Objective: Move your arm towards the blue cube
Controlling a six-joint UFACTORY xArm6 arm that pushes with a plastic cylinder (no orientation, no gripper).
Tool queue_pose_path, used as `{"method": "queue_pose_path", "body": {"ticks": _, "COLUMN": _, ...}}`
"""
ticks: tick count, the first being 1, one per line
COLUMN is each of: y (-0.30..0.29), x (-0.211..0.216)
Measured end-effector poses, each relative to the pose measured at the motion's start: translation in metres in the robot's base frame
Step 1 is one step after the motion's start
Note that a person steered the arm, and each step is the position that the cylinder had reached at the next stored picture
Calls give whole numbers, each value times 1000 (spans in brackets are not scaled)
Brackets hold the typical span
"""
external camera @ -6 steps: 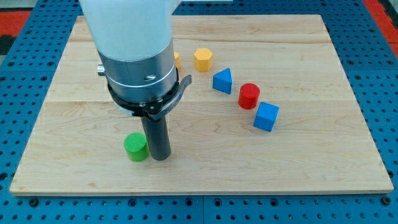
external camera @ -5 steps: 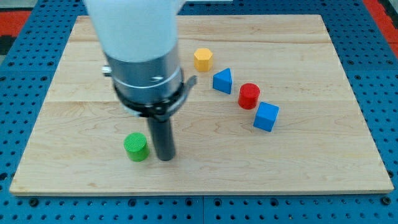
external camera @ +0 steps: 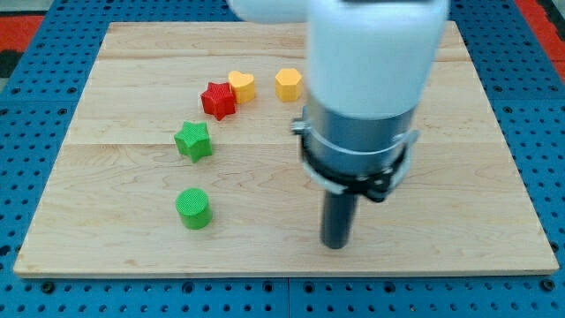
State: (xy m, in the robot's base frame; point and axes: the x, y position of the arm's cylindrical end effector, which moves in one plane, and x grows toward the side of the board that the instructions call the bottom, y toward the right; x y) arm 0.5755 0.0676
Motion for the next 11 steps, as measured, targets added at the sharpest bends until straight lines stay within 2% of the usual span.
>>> {"method": "queue_pose_path", "body": {"ticks": 1, "y": 32, "x": -7}}
{"method": "queue_pose_path", "body": {"ticks": 3, "y": 32, "x": 43}}
{"method": "queue_pose_path", "body": {"ticks": 6, "y": 44, "x": 43}}
{"method": "queue_pose_path", "body": {"ticks": 7, "y": 55, "x": 32}}
{"method": "queue_pose_path", "body": {"ticks": 8, "y": 98, "x": 7}}
{"method": "queue_pose_path", "body": {"ticks": 10, "y": 163, "x": -71}}
{"method": "queue_pose_path", "body": {"ticks": 11, "y": 163, "x": -90}}
